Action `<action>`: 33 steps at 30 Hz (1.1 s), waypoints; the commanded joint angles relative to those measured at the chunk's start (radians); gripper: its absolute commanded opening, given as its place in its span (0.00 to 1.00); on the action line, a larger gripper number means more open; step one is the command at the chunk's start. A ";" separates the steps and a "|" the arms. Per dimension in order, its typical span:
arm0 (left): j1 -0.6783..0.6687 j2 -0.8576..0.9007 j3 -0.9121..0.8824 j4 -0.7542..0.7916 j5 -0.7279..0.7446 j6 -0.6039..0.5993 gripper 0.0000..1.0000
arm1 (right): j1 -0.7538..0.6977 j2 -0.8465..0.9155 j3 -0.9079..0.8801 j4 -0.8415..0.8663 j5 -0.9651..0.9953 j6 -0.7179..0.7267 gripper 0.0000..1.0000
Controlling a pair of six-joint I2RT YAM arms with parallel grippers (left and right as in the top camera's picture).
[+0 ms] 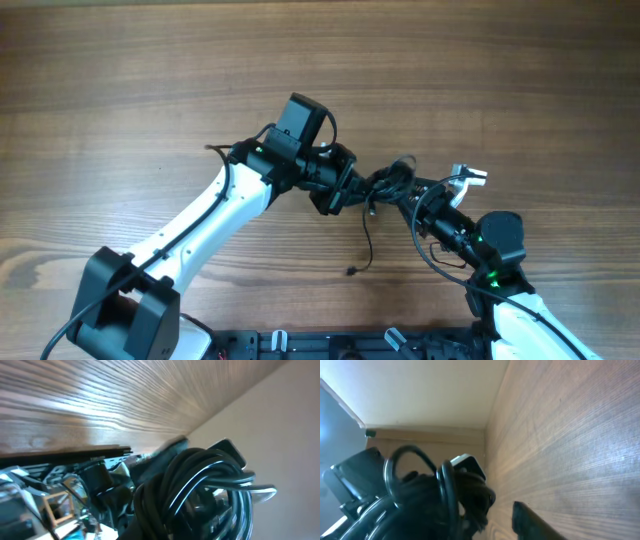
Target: Untangle cables
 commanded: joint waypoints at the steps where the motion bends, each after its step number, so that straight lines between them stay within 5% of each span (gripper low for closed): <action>1: -0.011 -0.003 0.006 0.028 0.225 0.159 0.04 | 0.008 0.029 0.009 -0.024 0.097 -0.114 0.15; 3: 0.003 -0.004 0.006 0.071 0.319 0.235 0.04 | 0.008 0.048 0.009 -0.087 0.108 -0.167 0.04; 14: 0.203 -0.004 0.006 0.108 0.383 0.333 0.04 | 0.008 0.070 0.009 -0.271 0.075 -0.309 0.06; 21: 0.236 -0.004 0.006 0.107 0.334 0.235 0.04 | 0.008 0.070 0.009 -0.264 -0.026 -0.306 0.51; 33: 0.235 -0.004 0.006 -0.085 0.177 0.025 0.04 | 0.008 0.070 0.009 -0.040 -0.265 -0.127 0.69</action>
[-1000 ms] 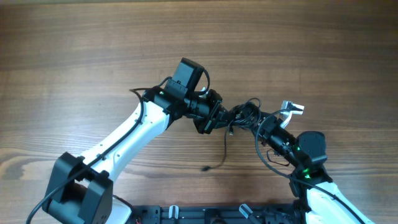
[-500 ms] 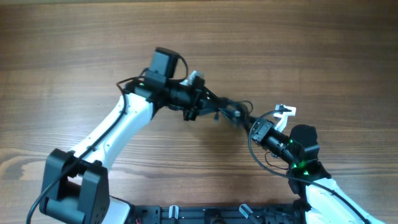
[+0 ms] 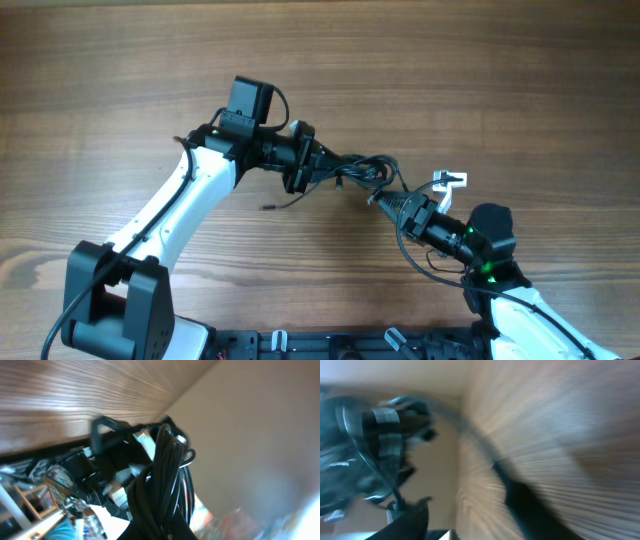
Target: Untangle cables
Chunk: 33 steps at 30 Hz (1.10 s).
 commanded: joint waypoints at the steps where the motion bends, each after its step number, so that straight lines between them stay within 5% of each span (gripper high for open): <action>1: 0.001 -0.024 0.015 -0.108 -0.086 -0.146 0.04 | -0.002 0.009 -0.004 0.097 -0.121 0.095 0.72; 10: 0.001 -0.024 0.015 -0.154 -0.114 -0.201 0.04 | -0.002 0.009 -0.004 0.124 -0.060 0.186 0.85; 18: 0.001 -0.024 0.015 -0.154 -0.114 -0.201 0.04 | -0.002 0.012 -0.004 -0.053 0.117 0.302 0.66; 33: -0.047 -0.024 0.015 -0.123 -0.130 -0.193 0.04 | -0.001 0.015 -0.004 -0.051 0.104 0.307 0.64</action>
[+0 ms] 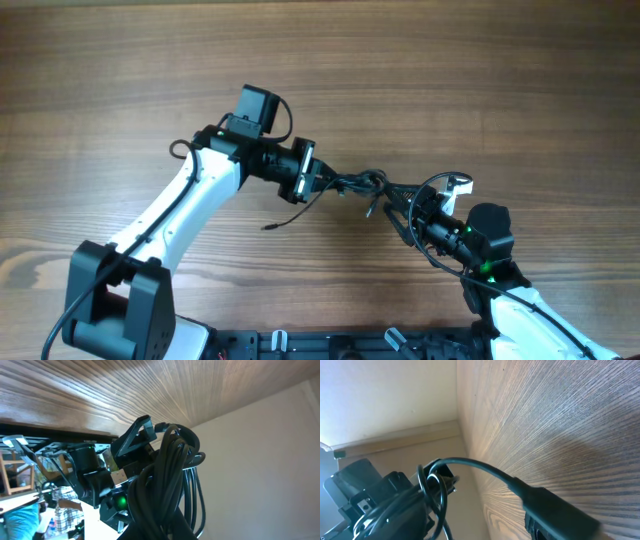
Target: Untangle cables
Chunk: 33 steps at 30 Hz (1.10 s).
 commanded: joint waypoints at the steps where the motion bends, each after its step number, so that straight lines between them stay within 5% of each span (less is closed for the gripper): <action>1: -0.015 -0.024 0.014 0.033 -0.006 -0.008 0.04 | -0.001 0.008 0.000 0.005 -0.015 -0.002 0.64; 15: -0.017 -0.024 0.014 0.232 0.108 -0.074 0.04 | -0.001 0.008 0.000 -0.091 -0.037 -0.279 0.60; 20: -0.014 -0.024 0.014 0.322 0.106 0.329 0.04 | -0.002 0.008 0.000 -0.044 -0.075 -0.355 0.67; 26: -0.014 -0.024 0.014 0.336 0.034 0.675 0.04 | -0.002 0.008 0.000 0.114 -0.216 -0.467 0.80; 33: -0.014 -0.024 0.014 0.344 -0.176 0.824 0.04 | -0.003 0.008 0.000 0.184 -0.392 -0.550 0.82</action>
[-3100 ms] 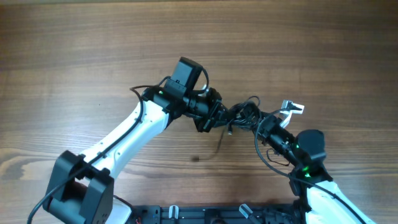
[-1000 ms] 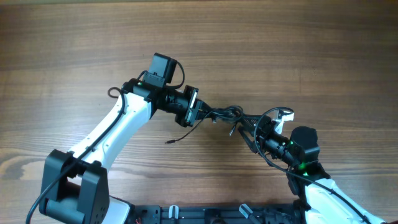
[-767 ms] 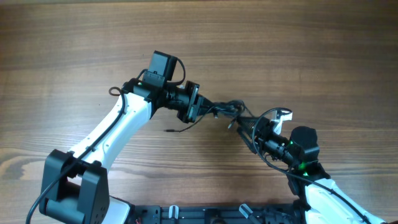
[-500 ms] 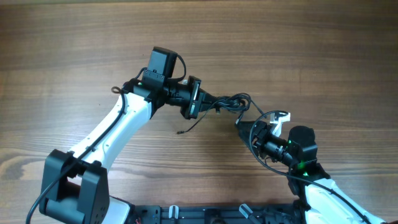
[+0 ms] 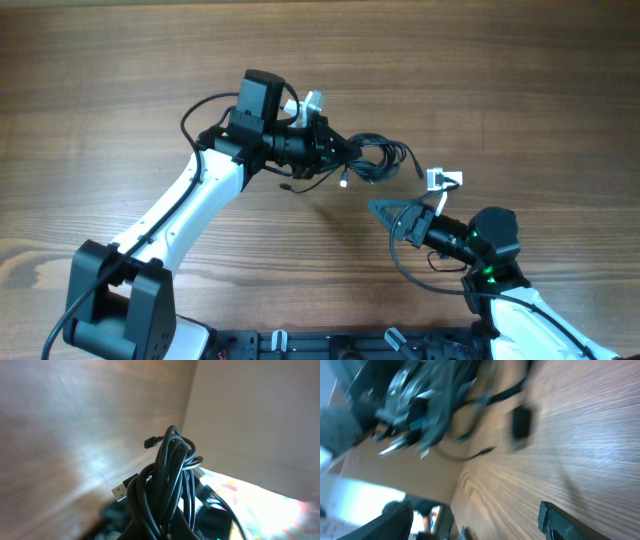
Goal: Untangle cables
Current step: 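Open the right gripper and pull it back from the coil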
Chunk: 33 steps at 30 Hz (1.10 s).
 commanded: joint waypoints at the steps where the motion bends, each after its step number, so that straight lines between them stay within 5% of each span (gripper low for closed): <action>1: -0.002 -0.024 0.014 0.010 -0.170 0.176 0.04 | -0.003 0.007 0.002 0.018 -0.164 -0.089 0.82; 11: -0.002 -0.024 0.014 0.006 -0.382 0.233 0.04 | -0.003 0.007 0.002 0.086 -0.187 -0.084 0.89; 17: -0.002 -0.024 0.014 -0.011 -0.380 0.451 0.04 | -0.003 0.007 0.002 0.081 0.004 0.075 0.89; 21: -0.002 -0.024 0.014 -0.020 -0.397 0.505 0.04 | -0.003 0.007 0.002 0.098 0.087 0.186 0.77; 25: -0.002 -0.024 0.014 -0.012 -0.584 0.143 0.04 | 0.008 0.007 0.002 0.111 0.086 0.154 0.69; 28: -0.004 -0.024 0.014 -0.012 -0.615 -0.188 0.04 | 0.049 0.007 0.002 0.111 0.098 0.080 0.75; 33: -0.017 -0.024 0.014 -0.013 -0.615 -0.516 0.04 | 0.177 0.008 0.002 0.103 0.250 -0.021 0.84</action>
